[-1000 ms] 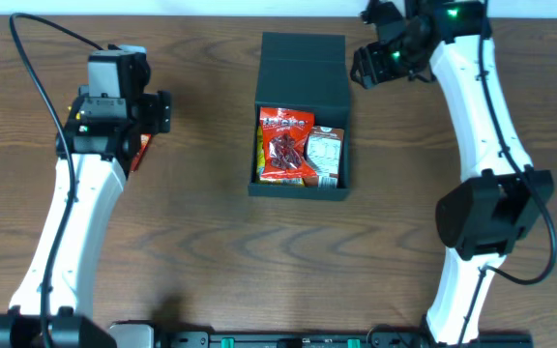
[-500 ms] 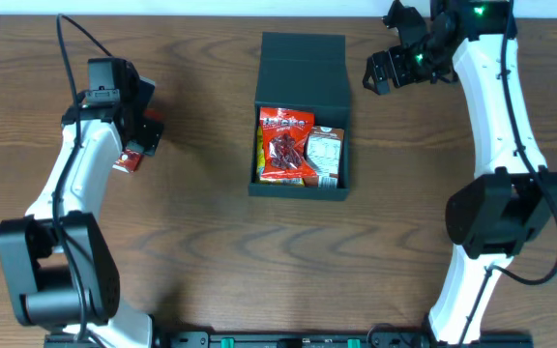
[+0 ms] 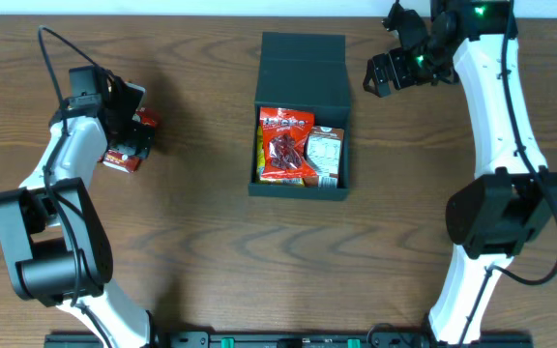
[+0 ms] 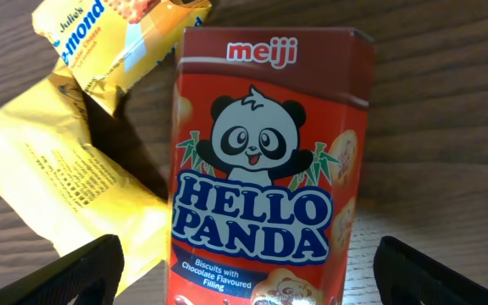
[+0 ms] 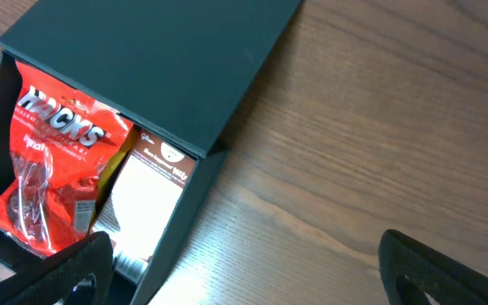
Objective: Pack container
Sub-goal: 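Grasp the red Hello Panda box with the left gripper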
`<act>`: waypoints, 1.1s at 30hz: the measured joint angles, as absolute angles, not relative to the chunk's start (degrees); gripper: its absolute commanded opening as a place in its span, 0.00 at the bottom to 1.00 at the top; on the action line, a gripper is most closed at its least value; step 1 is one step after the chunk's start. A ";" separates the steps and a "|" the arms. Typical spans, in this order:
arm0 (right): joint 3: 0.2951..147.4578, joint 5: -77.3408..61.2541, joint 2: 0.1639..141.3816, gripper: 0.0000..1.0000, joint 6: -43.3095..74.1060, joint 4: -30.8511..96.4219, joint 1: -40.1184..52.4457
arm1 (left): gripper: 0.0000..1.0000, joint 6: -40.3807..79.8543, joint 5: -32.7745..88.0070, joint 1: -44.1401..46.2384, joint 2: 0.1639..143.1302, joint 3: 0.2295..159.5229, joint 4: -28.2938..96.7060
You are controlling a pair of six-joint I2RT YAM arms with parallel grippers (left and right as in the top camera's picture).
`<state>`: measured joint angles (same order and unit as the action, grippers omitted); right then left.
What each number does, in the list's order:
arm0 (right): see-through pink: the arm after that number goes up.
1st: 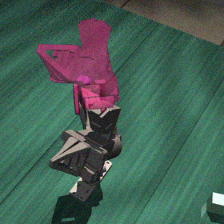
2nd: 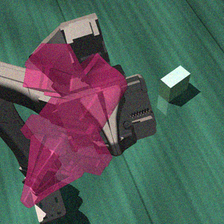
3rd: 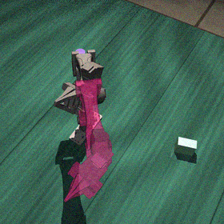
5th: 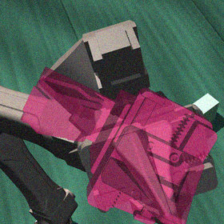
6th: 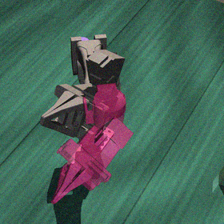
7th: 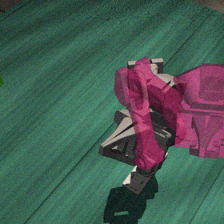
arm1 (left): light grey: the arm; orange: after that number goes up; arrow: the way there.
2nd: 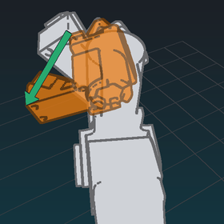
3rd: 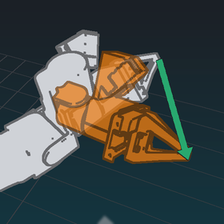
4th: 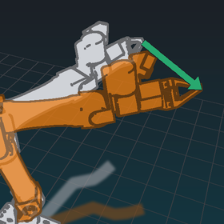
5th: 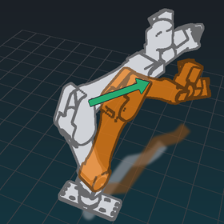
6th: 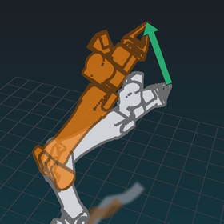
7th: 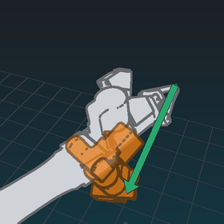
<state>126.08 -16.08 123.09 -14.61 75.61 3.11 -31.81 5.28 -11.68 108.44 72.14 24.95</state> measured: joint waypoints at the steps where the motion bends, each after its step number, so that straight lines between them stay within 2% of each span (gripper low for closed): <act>1: 126.08 -16.08 123.09 0.99 -14.61 75.61 3.11 | 0.95 -31.81 6.17 -11.99 108.44 72.14 24.82; 17: 126.08 -16.08 123.09 0.99 -14.59 75.61 3.11 | 0.95 -31.81 10.26 -12.58 112.16 72.14 24.01; 28: 126.08 -16.08 123.09 0.99 -14.26 75.61 3.11 | 1.00 -28.77 10.15 -12.10 114.56 72.14 23.49; 29: 126.08 -16.08 123.09 0.99 -14.22 75.61 3.11 | 0.94 -28.18 10.13 -12.10 114.56 72.14 23.29; 33: 126.08 -16.08 123.09 0.99 -14.11 75.61 3.11 | 0.81 -24.86 10.11 -12.10 114.56 72.14 23.00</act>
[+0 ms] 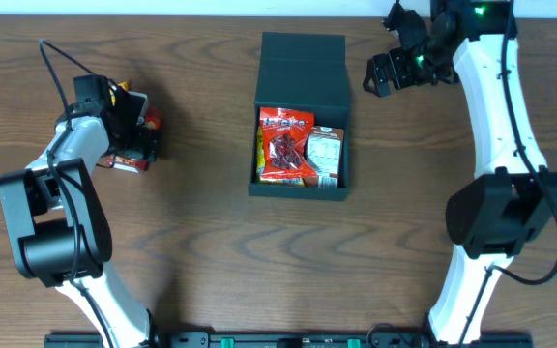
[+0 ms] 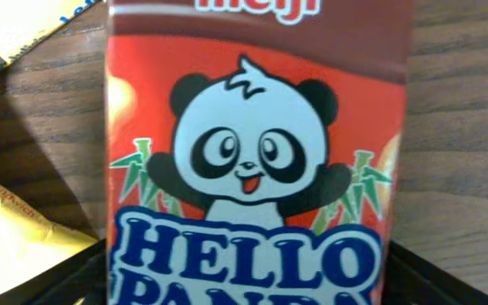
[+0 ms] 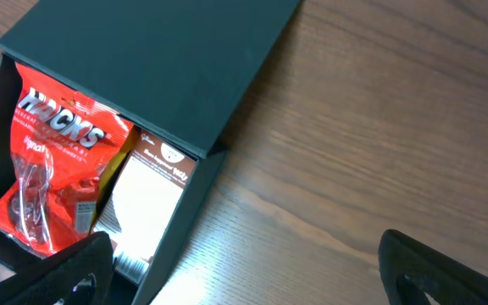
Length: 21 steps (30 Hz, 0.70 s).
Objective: Pack container
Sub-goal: 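Grasp the red Hello Panda box with the left gripper, then carry the Hello Panda box into the black box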
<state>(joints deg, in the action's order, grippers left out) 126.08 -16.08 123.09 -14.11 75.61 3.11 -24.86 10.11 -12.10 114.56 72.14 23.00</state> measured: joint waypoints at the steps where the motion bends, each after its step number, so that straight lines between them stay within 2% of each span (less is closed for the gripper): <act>1: 126.08 -16.08 123.09 0.98 -14.11 75.61 3.11 | 0.79 -23.77 10.13 -12.10 114.56 72.14 22.96; 4: 126.08 -16.08 123.09 0.99 -14.11 75.59 3.11 | 0.72 -20.56 10.11 -12.10 114.56 72.16 22.85; 13: 126.08 -16.08 123.09 0.99 -14.11 75.46 3.09 | 0.72 -13.19 10.11 -10.00 114.54 77.12 25.26; 21: 126.08 -16.27 123.09 0.96 -13.56 75.53 -1.19 | 0.66 -10.81 9.76 -1.15 113.58 91.09 36.07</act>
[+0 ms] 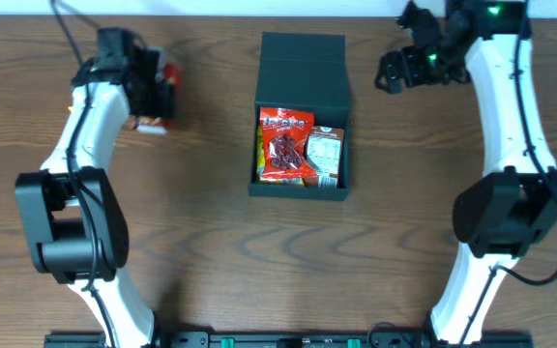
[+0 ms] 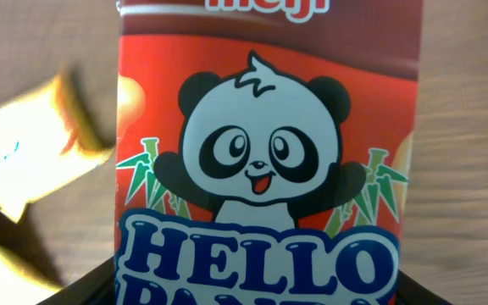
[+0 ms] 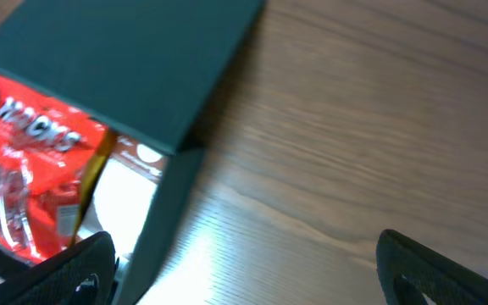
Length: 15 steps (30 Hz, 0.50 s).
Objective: Pack container
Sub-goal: 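Carry the Hello Panda box into the black box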
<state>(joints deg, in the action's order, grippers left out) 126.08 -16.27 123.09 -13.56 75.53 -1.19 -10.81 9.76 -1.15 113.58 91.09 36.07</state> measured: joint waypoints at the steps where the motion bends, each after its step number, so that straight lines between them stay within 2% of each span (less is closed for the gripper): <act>1: 126.08 -16.25 123.07 0.95 -13.34 75.55 -2.37 | 0.66 -9.91 9.52 0.60 113.45 92.60 36.73; 15: 126.08 -16.08 120.75 0.95 -11.40 76.05 -18.92 | 0.64 8.12 8.64 24.84 113.34 95.96 40.07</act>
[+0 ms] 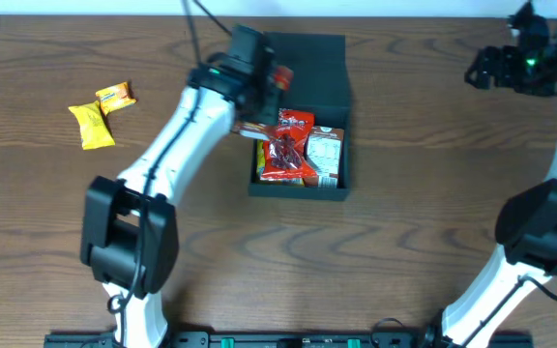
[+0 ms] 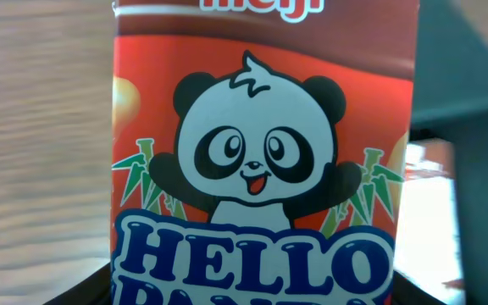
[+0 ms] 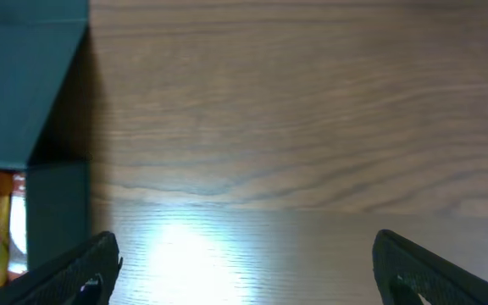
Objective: Pack container
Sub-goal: 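Carry the Hello Panda box into the black box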
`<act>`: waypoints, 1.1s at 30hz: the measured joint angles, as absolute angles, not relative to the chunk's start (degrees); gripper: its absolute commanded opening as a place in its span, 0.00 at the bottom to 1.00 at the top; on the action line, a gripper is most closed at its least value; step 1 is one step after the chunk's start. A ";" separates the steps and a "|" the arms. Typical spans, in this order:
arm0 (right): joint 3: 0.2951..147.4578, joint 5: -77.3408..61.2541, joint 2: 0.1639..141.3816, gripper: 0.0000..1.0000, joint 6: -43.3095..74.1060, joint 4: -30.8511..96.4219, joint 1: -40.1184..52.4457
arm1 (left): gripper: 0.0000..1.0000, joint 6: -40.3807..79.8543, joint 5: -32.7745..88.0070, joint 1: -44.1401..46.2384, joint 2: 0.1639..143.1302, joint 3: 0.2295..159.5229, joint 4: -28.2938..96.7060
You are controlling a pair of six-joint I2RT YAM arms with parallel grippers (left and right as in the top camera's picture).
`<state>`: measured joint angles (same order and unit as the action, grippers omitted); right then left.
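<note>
The dark green container [image 1: 303, 188] stands open at mid-table, its lid [image 1: 303, 56] folded back. Inside lie a red Hacks bag [image 1: 283, 145] and a white-and-brown packet [image 1: 324, 155]. My left gripper [image 1: 259, 72] hovers over the container's back left corner, shut on a red Hello Panda box [image 2: 261, 169] that fills the left wrist view. Only a red corner of that box [image 1: 280, 75] shows in the overhead view. My right gripper [image 3: 248, 280] is open over bare wood at the far right, with the container's edge [image 3: 24, 85] at its left.
Two yellow snack packets [image 1: 90, 126] [image 1: 116, 94] lie on the wooden table at the far left. The left arm stretches diagonally from the front left to the container. The right arm [image 1: 549, 145] stands along the right edge.
My left gripper, still holding the Hello Panda box, has moved right from the table's far left to the container's back left corner. The right gripper has moved right, away from the lid.
The left gripper was first open above the Hello Panda box lying by the yellow packets. It then sat closer around the box, then held it off the table, and now holds it at the container. The right gripper stayed open beside the lid, then moved off to the right.
</note>
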<state>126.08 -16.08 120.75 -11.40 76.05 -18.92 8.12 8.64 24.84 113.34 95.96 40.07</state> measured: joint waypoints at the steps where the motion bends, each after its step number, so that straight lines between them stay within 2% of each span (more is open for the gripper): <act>1: 126.08 -16.08 120.73 0.95 -11.40 76.03 -19.33 | 0.64 9.10 8.64 26.30 113.34 95.96 40.07; 11: 126.08 -16.12 120.73 0.96 -11.40 75.55 -20.14 | 0.63 18.85 8.64 37.85 113.34 95.96 40.07; 16: 126.08 -16.27 120.73 0.96 -11.29 75.57 -20.14 | 0.55 24.23 8.34 40.47 113.34 95.96 40.32; 26: 126.08 -17.26 120.73 0.96 -10.76 75.57 -20.14 | 0.58 33.26 0.78 43.57 113.34 95.96 43.09; 29: 126.08 -17.41 120.73 0.97 -10.79 75.57 -20.14 | 0.64 34.37 0.08 43.57 113.36 95.96 42.83; 31: 126.08 -17.52 120.73 0.96 -10.76 75.64 -20.14 | 0.75 35.07 -0.25 43.57 113.38 95.96 42.44; 33: 126.08 -17.58 120.73 0.96 -10.76 75.70 -20.14 | 0.80 35.86 -0.38 43.57 113.38 95.96 41.69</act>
<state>126.08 -17.58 120.73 -10.76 75.70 -20.14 35.86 -0.38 43.57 113.38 95.96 41.69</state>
